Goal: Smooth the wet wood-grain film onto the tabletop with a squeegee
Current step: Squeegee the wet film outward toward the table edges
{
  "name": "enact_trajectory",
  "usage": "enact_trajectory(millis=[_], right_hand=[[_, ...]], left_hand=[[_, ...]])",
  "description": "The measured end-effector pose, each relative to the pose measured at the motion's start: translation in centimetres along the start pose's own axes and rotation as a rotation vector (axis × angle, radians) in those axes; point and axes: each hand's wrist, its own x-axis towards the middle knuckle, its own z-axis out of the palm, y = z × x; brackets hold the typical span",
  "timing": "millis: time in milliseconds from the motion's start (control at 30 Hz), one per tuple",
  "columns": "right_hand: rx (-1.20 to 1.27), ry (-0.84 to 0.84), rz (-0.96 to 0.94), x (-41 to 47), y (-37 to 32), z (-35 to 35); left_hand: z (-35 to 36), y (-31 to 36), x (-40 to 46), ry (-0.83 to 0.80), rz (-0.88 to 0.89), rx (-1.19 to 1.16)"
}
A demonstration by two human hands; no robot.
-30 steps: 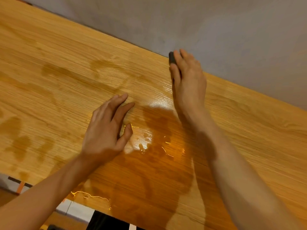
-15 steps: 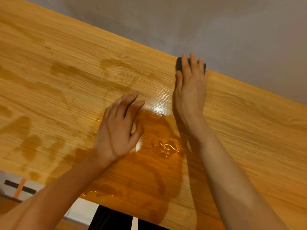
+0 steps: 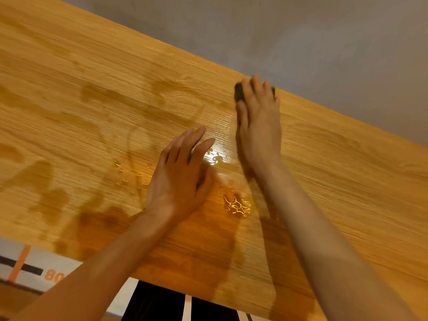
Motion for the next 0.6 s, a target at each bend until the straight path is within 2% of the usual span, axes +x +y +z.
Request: enact_trajectory(millis=[100, 167, 367, 467, 600], right_hand=[[-0.069, -0.096, -0.124, -6.7, -0.5, 0.0], [-0.067, -0.129, -0.159, -5.2, -0.1, -0.4], [-0.041, -0.003, 0.078, 5.1, -0.3, 0.3], [-0.028, 0.036, 0.083, 3.7, -0.5, 0.5], [-0.015, 0.020, 0.035, -3.3, -2.5, 1.0]], left_hand=[[0.1, 0.1, 0.0, 0.018, -0.002, 0.009], [0.0, 0.1, -0.1, 0.037, 0.007, 0.002], [-0.9, -0.1, 0.1, 0.018, -0.007, -0.144], [-2.2, -2.0, -0.8, 0.032, -0.020, -0.120], [-3.4, -4.9, -2.6, 0.060, -0.051, -0.109]])
